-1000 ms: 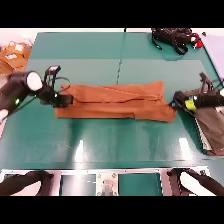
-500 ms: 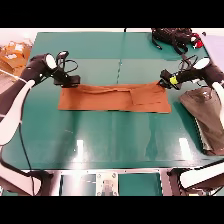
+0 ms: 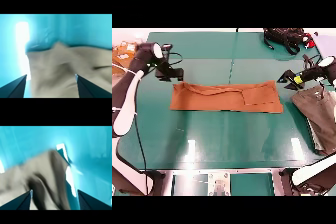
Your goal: Fold the shirts.
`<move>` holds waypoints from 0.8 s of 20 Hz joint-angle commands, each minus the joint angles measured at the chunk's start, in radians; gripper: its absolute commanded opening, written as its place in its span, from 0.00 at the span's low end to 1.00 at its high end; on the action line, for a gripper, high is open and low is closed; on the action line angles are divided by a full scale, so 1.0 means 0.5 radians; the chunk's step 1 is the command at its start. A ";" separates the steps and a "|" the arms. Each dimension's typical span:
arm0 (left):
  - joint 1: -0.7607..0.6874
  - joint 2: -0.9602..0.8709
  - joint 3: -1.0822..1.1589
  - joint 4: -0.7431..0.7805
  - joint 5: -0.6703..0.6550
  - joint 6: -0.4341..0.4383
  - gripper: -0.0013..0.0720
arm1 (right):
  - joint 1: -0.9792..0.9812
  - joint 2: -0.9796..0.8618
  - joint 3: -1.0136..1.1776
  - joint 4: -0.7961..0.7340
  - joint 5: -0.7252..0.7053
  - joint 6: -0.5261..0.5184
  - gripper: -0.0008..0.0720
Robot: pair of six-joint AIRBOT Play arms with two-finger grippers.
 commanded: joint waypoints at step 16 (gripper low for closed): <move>0.095 -0.008 0.114 -0.192 -0.480 -0.105 0.99 | -0.171 -0.317 -0.151 0.657 0.318 -0.851 0.91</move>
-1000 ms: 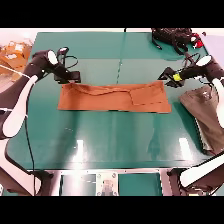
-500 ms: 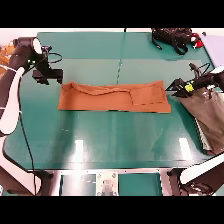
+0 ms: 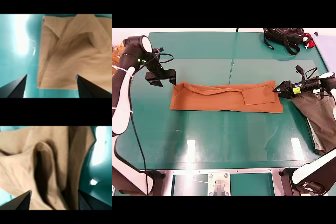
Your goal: Fold the shirts.
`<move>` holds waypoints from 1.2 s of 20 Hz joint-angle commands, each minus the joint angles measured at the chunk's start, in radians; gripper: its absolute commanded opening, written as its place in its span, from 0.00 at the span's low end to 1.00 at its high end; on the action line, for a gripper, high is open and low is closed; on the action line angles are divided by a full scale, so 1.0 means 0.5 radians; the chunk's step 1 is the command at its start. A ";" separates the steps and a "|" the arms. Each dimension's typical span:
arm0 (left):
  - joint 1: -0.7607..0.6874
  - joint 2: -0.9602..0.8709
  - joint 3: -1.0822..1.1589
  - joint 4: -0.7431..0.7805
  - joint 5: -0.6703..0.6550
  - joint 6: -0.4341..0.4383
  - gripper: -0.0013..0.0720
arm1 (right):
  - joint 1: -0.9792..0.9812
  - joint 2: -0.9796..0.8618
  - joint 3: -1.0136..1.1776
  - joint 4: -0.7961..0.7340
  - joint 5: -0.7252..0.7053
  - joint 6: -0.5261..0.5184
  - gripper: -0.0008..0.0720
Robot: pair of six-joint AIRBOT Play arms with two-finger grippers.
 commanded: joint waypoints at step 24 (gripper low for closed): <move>-1.078 -0.462 -0.022 -1.192 1.209 0.329 0.05 | 0.376 0.599 0.554 -0.112 0.479 0.396 0.03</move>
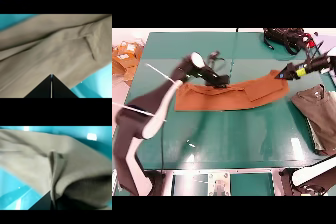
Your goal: Fold the shirts.
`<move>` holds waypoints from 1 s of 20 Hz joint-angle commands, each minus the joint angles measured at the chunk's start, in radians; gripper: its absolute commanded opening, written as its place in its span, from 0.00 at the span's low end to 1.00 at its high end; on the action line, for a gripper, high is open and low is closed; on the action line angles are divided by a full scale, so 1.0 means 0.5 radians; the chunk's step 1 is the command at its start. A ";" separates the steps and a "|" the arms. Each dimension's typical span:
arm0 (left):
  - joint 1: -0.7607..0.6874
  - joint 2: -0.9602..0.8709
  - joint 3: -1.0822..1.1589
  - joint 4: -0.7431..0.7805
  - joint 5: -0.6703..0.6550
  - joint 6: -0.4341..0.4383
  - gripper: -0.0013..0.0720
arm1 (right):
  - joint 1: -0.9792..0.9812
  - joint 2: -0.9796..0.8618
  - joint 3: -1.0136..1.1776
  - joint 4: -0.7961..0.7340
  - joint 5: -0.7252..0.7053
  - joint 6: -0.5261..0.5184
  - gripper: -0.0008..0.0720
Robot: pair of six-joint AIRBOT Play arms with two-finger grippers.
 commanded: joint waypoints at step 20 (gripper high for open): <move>0.595 0.309 0.478 0.705 -0.930 0.136 0.05 | 0.929 0.352 0.163 -0.121 -0.283 0.645 0.03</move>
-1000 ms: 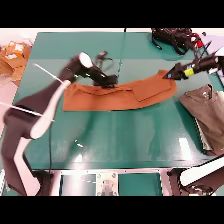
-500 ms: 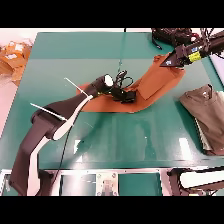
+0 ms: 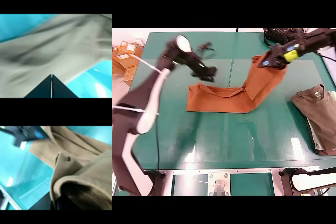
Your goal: Fold the shirts.
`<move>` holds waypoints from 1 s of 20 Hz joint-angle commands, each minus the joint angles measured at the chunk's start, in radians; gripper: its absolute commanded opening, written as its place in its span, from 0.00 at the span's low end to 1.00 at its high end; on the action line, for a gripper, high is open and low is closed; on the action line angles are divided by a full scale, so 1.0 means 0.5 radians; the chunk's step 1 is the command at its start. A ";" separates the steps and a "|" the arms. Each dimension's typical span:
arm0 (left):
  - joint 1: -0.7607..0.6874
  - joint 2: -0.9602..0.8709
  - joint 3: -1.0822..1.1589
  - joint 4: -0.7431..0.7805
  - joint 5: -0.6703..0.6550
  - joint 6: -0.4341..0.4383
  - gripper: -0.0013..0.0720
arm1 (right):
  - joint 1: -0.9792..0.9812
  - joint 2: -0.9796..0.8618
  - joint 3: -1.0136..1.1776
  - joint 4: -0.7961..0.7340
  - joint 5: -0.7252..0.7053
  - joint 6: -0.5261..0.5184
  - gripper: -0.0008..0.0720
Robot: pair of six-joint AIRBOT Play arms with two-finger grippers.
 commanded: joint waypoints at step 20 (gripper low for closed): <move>0.475 0.383 -0.191 0.341 -0.176 0.410 0.05 | 0.313 -0.452 -0.082 -0.705 -0.527 0.555 0.56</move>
